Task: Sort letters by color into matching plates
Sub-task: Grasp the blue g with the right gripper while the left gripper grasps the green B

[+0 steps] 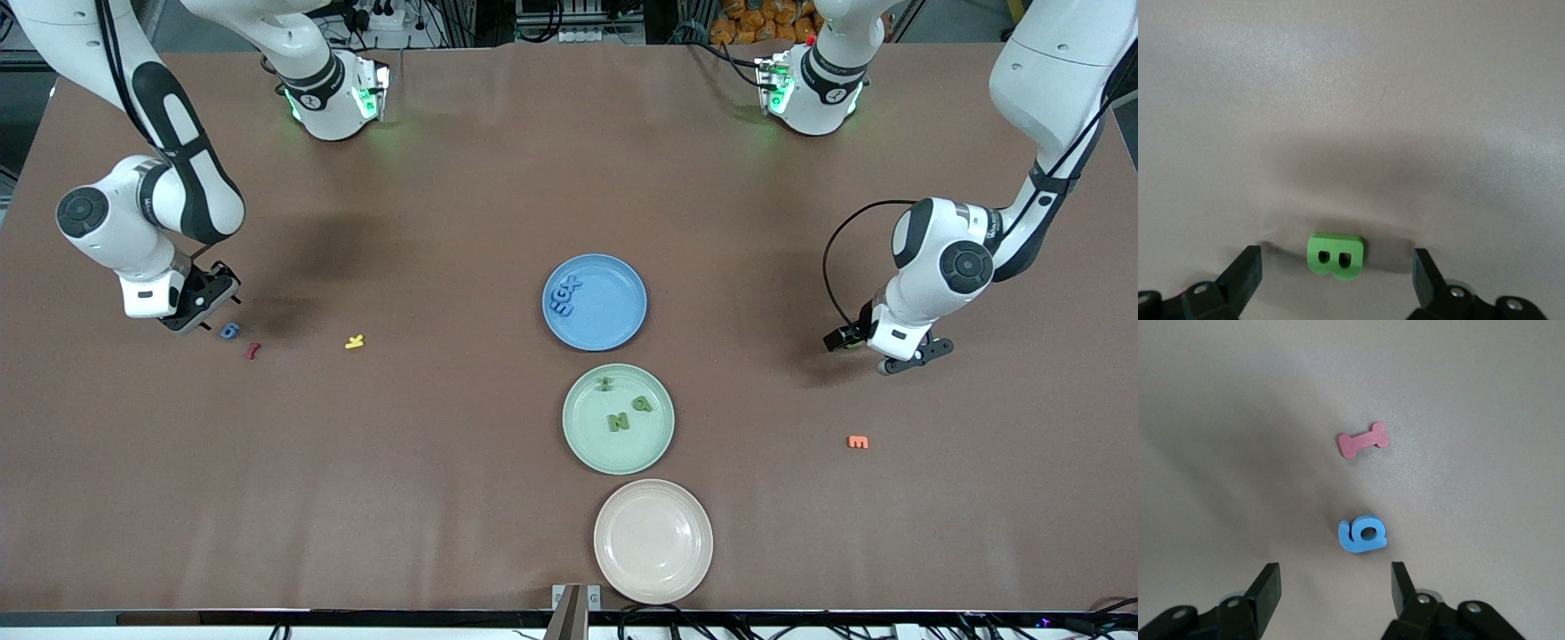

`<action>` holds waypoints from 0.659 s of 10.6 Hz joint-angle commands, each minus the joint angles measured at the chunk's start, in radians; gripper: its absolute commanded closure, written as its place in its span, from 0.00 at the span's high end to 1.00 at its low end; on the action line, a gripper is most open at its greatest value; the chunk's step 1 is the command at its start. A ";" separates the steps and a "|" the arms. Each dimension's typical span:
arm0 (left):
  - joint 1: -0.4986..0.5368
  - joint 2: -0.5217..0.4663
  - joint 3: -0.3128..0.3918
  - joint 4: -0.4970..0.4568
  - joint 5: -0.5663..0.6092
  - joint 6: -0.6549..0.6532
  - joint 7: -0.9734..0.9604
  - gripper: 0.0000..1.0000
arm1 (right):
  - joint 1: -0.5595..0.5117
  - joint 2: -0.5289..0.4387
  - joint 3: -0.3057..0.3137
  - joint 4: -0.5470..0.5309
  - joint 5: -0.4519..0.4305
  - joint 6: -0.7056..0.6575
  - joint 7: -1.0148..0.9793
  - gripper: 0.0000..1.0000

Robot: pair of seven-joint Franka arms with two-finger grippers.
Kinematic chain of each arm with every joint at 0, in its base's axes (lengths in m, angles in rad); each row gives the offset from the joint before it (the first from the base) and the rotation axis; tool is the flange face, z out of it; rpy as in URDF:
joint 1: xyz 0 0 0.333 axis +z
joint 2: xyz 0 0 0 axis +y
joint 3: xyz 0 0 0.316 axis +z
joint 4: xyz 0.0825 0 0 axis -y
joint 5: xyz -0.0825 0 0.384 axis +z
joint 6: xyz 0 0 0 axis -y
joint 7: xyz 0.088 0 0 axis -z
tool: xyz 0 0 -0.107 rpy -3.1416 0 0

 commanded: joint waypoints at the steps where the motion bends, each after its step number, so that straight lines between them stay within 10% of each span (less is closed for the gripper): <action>1: -0.002 0.025 -0.004 0.032 0.035 -0.017 -0.031 1.00 | 0.007 0.047 0.000 0.034 0.033 0.016 -0.059 0.76; 3: -0.002 0.025 -0.004 0.032 0.035 -0.017 -0.031 1.00 | 0.005 0.068 0.000 0.051 0.037 0.016 -0.077 0.76; 4: -0.002 0.025 -0.004 0.032 0.036 -0.017 -0.031 0.77 | 0.005 0.080 0.000 0.057 0.045 0.016 -0.077 0.76; 5: -0.001 0.025 -0.003 0.032 0.038 -0.017 -0.027 0.01 | 0.007 0.087 0.000 0.057 0.063 0.016 -0.082 0.76; 7: -0.002 0.025 -0.004 0.032 0.039 -0.017 -0.027 0.00 | 0.012 0.103 0.000 0.066 0.083 0.016 -0.087 0.76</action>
